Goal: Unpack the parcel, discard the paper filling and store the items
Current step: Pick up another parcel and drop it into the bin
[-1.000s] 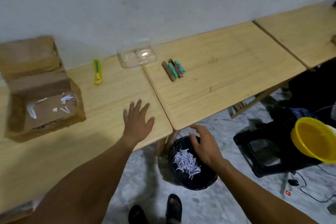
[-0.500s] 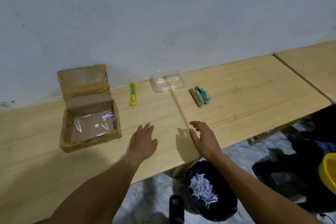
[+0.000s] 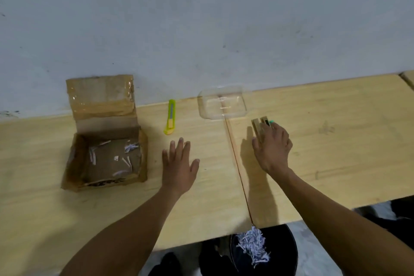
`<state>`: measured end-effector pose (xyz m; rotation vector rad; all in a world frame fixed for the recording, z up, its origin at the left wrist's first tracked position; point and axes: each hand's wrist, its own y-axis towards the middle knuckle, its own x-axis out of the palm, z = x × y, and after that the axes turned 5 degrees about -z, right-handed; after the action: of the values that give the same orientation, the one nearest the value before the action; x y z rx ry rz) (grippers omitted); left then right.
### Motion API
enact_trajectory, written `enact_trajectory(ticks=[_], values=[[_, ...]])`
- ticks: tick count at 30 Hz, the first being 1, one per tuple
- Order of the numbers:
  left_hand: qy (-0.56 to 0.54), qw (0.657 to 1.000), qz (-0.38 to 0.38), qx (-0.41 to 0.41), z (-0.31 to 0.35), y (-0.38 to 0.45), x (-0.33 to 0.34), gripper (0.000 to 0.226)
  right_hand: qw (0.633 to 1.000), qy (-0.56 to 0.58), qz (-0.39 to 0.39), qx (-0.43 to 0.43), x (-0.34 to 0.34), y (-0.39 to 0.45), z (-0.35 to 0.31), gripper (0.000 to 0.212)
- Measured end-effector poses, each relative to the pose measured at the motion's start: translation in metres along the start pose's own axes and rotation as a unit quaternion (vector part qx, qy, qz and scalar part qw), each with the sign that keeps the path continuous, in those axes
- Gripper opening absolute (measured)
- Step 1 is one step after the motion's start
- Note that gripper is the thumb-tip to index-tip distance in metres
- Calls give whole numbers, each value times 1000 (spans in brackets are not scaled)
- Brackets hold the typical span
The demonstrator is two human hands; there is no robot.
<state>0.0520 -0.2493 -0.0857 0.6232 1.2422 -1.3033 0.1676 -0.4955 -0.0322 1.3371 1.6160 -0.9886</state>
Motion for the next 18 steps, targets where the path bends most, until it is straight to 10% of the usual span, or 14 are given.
enact_trajectory(ticks=[18], values=[[61,997,39,15,-13,10,6,67,991,-74,-74,79,18,50,11,69]])
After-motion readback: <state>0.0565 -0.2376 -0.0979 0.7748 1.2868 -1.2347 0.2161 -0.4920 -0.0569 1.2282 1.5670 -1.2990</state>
